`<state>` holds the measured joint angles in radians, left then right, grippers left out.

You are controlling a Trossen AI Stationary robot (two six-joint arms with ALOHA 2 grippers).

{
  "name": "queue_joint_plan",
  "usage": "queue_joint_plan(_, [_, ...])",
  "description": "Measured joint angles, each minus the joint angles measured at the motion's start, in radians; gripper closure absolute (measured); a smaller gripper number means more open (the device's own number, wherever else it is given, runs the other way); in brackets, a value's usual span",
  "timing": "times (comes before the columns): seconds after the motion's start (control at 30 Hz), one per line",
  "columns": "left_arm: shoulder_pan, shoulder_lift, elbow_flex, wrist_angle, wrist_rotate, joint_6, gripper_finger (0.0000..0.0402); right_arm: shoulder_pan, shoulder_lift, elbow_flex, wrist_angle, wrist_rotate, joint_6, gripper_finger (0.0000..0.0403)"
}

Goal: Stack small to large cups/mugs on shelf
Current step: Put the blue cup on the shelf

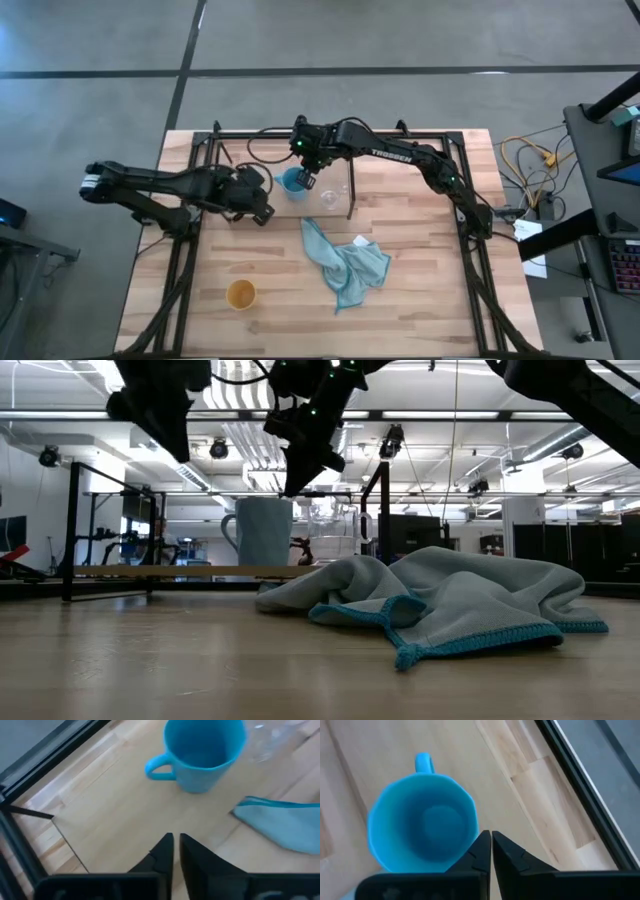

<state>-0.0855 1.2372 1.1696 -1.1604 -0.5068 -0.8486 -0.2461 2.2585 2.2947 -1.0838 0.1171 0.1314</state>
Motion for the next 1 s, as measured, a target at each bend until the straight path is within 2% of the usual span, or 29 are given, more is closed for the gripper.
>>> queue_joint_plan(0.17, [0.076,0.047,-0.017,0.008,0.012,0.013,0.0399,-0.009,0.0,-0.014,-0.007,-0.008,0.0,0.0394])
queue_joint_plan(0.33, [0.19,0.085,-0.017,0.171,0.181,0.174,0.0401,-0.013,0.0,-0.025,-0.017,-0.023,0.01,0.0394])
queue_joint_plan(0.43, [0.242,0.1,-0.016,0.236,0.202,0.207,0.0401,-0.022,0.0,-0.025,-0.021,-0.036,0.026,0.0394])
queue_joint_plan(0.6, [0.321,0.112,-0.016,0.236,0.272,0.268,0.0401,-0.056,0.0,-0.025,-0.021,-0.106,0.054,0.0394])
queue_joint_plan(0.9, [0.39,0.153,-0.018,0.236,0.311,0.311,0.0402,-0.095,0.0,-0.029,-0.015,-0.246,0.089,0.0395])
queue_joint_plan(1.0, [0.389,0.135,-0.019,0.235,0.312,0.312,0.0402,-0.093,0.0,-0.04,-0.016,-0.26,0.097,0.0395])
